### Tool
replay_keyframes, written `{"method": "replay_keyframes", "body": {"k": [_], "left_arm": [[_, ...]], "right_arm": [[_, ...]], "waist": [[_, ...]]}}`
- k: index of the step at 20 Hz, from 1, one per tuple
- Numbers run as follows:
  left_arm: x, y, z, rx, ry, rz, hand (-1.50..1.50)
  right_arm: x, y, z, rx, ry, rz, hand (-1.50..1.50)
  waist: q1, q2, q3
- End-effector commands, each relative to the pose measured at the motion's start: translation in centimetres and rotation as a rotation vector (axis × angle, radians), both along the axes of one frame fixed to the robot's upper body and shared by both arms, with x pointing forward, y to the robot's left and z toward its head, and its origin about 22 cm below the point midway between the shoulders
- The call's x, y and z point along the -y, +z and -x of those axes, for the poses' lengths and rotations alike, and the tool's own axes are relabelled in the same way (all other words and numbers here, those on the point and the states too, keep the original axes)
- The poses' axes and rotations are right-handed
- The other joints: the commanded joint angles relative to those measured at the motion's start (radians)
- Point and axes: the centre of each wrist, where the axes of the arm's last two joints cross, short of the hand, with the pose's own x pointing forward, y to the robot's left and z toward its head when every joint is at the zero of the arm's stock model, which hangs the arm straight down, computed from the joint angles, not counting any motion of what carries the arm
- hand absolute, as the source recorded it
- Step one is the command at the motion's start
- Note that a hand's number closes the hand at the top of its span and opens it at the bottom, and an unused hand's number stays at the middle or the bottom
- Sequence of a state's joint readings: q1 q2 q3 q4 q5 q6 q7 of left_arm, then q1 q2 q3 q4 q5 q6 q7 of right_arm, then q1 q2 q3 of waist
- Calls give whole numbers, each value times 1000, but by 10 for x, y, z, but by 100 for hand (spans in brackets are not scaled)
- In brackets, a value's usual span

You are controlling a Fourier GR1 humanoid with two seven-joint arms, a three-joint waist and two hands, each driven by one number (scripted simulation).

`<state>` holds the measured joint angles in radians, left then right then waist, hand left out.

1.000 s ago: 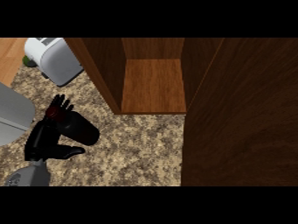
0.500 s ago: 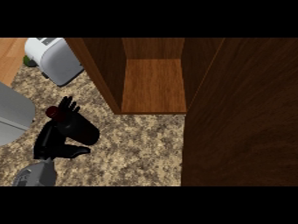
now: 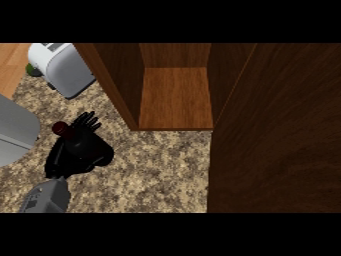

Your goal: Pick up the wine, place it into the cabinet and close the cabinet

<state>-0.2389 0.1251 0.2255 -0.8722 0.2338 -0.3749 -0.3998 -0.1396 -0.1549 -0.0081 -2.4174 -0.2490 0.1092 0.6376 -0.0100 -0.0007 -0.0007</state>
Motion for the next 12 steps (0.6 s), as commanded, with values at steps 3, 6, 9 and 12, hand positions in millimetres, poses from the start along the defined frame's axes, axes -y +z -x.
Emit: {"method": "replay_keyframes", "body": {"k": [3,6,9,12], "left_arm": [[16,8,-23,1,-119,51,150],[30,-6,-7,51,-109,-18,150],[23,-2,-12,92,-169,-104,150],[3,-14,34,110,-20,-145,150]], "right_arm": [[-1,17,27,59,45,-34,-150],[0,16,45,40,47,-35,-150],[5,13,27,36,47,-29,-150],[5,4,28,44,-3,-29,-150]], "waist": [[-1,0,0],[-3,-2,0],[-2,-1,1],[13,-5,2]]}}
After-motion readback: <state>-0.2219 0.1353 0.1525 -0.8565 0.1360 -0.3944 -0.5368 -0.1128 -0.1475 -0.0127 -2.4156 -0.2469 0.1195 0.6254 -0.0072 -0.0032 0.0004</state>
